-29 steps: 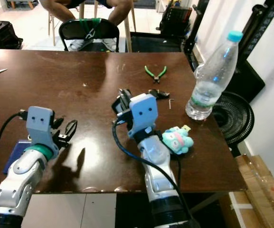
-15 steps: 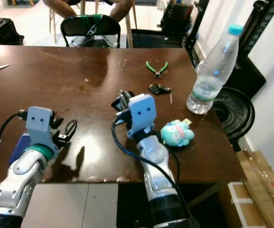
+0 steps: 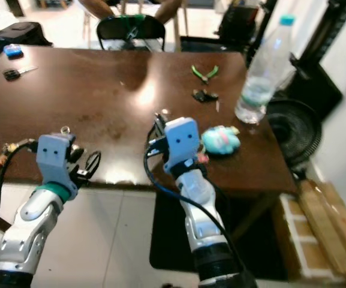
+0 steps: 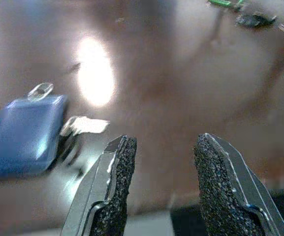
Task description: Hang keys on a hook
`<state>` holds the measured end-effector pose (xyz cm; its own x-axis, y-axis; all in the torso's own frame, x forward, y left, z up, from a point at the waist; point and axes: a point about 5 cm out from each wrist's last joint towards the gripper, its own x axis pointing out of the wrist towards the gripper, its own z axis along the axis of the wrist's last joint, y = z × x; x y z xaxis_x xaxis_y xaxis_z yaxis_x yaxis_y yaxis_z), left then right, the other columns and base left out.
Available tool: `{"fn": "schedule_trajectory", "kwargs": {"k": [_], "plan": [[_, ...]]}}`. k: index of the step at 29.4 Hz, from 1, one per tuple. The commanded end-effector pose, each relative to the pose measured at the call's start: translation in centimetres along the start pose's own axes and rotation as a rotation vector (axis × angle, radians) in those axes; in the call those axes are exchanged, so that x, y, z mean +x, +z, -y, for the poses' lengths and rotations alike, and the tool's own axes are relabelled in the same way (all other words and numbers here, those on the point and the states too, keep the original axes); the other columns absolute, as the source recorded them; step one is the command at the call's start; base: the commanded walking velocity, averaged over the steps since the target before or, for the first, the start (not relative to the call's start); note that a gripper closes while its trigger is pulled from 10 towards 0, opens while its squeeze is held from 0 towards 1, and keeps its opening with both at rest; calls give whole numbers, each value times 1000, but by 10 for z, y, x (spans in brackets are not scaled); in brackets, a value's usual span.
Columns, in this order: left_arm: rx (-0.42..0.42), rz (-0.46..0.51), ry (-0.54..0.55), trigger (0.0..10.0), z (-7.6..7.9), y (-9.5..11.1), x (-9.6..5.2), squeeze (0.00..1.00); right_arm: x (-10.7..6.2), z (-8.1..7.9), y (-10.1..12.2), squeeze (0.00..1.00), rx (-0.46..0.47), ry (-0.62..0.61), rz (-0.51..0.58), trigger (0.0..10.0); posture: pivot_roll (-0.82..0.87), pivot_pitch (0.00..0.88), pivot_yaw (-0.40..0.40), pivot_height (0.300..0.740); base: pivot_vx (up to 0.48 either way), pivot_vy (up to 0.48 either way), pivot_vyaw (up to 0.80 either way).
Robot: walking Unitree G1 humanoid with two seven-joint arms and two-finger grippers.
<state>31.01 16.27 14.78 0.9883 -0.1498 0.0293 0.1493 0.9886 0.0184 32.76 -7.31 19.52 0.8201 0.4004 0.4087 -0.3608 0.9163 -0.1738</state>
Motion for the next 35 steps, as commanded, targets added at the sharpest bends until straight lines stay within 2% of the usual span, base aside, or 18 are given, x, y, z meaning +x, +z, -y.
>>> {"fn": "schedule_trajectory", "kwargs": {"k": [1, 18, 24, 35], "plan": [[2, -21, 15, 10000, -3, -5, -2, 0, 0, -5, 0, 0, -4, 24, 3, 10000, -4, 55, 81, 740, -345, 0, 0], [3, -20, 15, 10000, -3, -6, -2, 0, -1, -9, -5, 0, -40, 58, -18, 10000, -2, 56, 80, 740, -310, 0, 0], [7, -26, 5, 10000, -1, -7, -2, 0, -2, -6, -9, 0, -79, 53, -38, 10000, -3, 51, 78, 740, 0, 0, 772], [11, -29, -2, 10000, 0, -8, -2, 0, -1, -5, -10, 0, -84, 56, -36, 10000, -3, 41, 76, 740, 0, 0, 769]]}}
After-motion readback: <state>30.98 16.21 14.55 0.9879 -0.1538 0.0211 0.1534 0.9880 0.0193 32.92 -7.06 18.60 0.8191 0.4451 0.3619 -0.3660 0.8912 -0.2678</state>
